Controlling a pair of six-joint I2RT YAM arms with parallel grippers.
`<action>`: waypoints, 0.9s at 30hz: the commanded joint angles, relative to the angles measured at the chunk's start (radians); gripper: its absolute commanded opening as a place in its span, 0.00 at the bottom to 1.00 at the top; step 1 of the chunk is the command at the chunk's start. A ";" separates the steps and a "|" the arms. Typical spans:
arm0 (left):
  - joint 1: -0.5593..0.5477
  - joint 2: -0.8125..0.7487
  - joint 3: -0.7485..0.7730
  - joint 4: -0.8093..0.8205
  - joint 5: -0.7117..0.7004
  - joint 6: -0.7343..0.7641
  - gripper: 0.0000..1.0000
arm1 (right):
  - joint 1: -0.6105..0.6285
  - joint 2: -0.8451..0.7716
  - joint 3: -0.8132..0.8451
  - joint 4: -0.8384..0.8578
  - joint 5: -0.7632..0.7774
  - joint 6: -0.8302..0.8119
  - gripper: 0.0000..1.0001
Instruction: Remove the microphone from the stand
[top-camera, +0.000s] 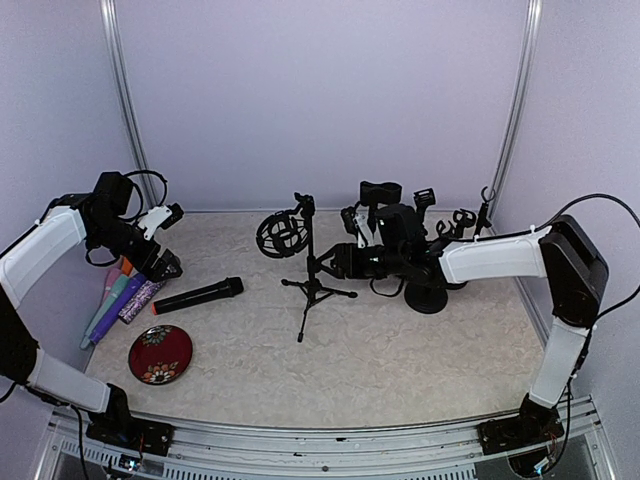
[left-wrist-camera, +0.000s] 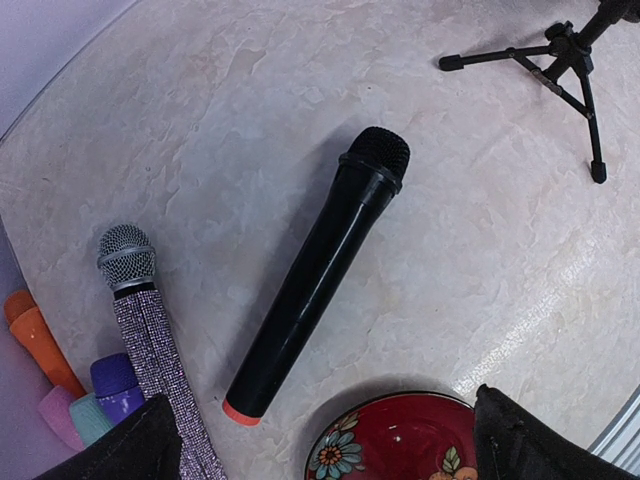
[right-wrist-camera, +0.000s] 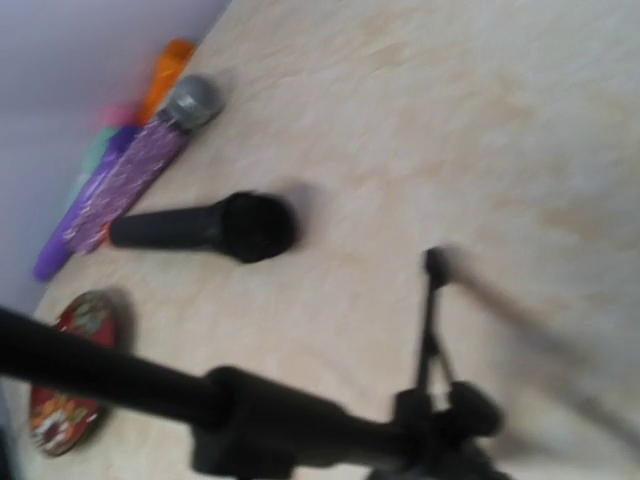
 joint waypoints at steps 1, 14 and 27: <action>0.007 -0.005 0.025 -0.009 0.014 -0.001 0.99 | 0.001 0.046 0.020 0.043 -0.085 0.060 0.51; 0.007 0.003 0.046 -0.016 -0.001 -0.008 0.99 | 0.006 0.072 0.014 0.064 -0.070 0.080 0.31; 0.007 0.014 0.067 -0.023 0.000 -0.004 0.99 | 0.037 0.034 -0.006 0.030 0.031 0.016 0.00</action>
